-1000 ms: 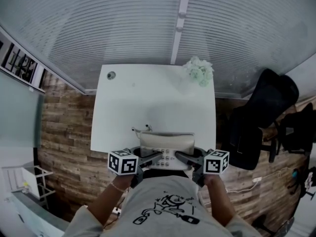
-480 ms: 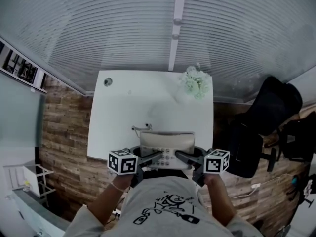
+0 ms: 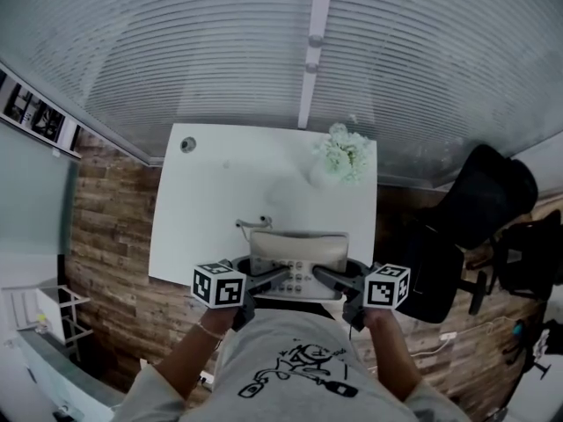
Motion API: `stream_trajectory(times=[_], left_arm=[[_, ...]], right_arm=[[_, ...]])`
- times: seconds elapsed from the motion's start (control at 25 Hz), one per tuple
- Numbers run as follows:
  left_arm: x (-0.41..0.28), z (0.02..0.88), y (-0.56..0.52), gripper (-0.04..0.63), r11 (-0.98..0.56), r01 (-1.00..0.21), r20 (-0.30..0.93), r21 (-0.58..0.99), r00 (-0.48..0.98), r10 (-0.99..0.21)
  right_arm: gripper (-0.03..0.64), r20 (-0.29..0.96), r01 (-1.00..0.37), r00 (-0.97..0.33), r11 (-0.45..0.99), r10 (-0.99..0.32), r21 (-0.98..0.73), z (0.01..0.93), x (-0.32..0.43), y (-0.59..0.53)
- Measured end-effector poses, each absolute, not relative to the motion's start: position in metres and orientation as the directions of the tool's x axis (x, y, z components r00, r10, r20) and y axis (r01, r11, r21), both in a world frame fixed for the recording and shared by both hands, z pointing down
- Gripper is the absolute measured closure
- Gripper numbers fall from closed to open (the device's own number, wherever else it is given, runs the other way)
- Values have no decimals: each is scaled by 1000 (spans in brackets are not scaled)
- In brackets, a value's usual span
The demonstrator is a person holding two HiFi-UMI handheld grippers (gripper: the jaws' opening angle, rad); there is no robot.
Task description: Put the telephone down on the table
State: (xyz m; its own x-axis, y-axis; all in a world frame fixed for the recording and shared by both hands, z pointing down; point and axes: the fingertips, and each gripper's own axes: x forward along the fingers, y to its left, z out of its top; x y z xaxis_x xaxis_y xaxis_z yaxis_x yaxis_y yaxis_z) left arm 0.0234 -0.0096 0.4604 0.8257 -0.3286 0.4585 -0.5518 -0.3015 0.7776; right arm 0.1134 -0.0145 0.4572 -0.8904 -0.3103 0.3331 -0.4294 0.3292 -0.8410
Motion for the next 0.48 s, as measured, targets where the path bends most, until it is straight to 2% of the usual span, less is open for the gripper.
stream_trajectory(times=[0.48], left_arm=[[3,450,-33,287,-333,-525,438,783,846,-305]], right_arm=[[330,350,-458,-874,331,-338,-825,444,92,-35]])
